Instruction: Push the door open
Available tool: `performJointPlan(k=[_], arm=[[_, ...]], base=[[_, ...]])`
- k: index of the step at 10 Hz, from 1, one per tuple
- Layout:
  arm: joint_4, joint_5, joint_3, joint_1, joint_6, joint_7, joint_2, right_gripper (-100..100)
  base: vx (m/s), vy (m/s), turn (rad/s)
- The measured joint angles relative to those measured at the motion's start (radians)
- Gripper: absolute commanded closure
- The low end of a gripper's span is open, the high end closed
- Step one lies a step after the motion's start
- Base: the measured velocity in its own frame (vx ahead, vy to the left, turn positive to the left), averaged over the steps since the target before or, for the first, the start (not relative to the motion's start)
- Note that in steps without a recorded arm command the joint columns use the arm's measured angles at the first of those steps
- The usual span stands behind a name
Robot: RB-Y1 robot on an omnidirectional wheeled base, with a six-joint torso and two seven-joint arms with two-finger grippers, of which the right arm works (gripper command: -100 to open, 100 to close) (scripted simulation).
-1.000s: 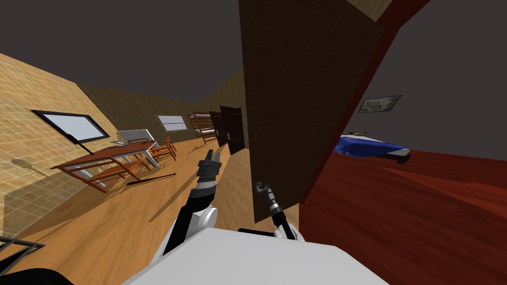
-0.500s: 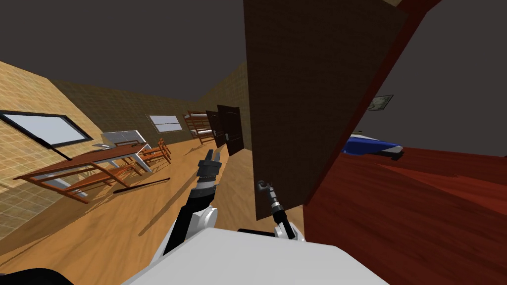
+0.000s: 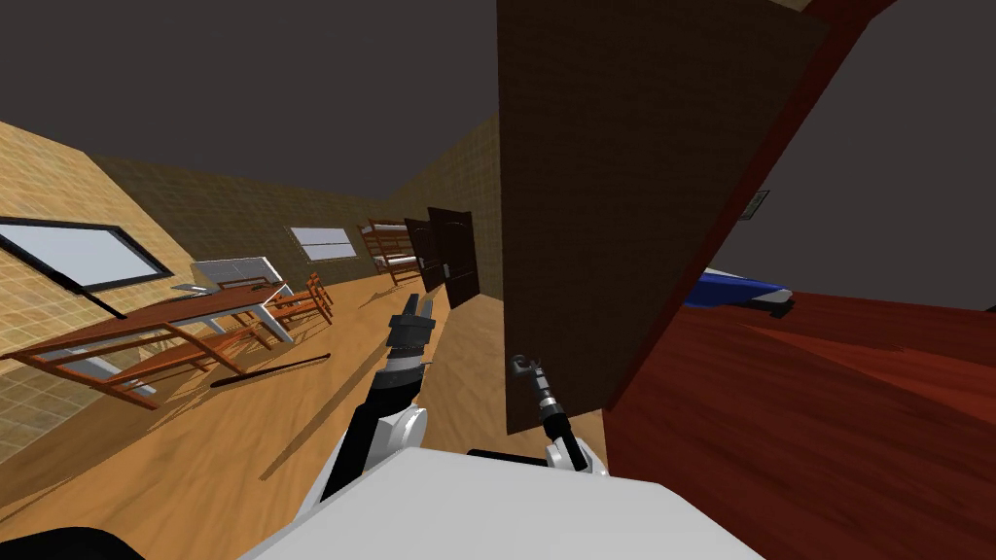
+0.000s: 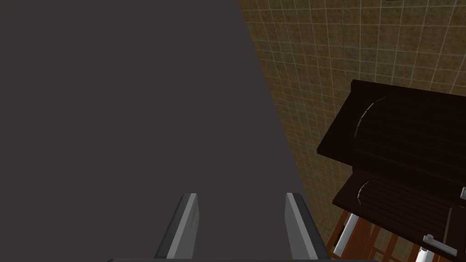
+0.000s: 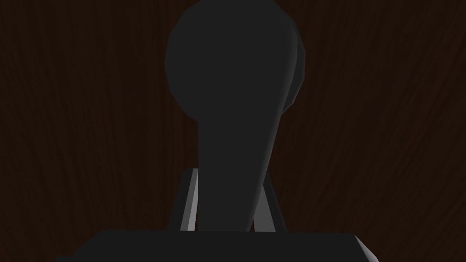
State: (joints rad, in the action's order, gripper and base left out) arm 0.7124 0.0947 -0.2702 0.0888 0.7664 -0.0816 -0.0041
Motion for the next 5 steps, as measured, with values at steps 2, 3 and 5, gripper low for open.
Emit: performJointPlan(k=[2, 3, 5], arm=[[0.008, 0.007, 0.018, -0.001, -0.012, -0.004, -0.014, 100], [0.001, 0.011, 0.028, 0.004, -0.007, -0.004, -0.016, 100], [-0.004, 0.021, 0.053, 0.006, -0.001, -0.009, -0.015, 100]], base=[[0.121, 0.109, -0.039], [0.177, 0.162, -0.065], [0.145, 0.152, -0.087]])
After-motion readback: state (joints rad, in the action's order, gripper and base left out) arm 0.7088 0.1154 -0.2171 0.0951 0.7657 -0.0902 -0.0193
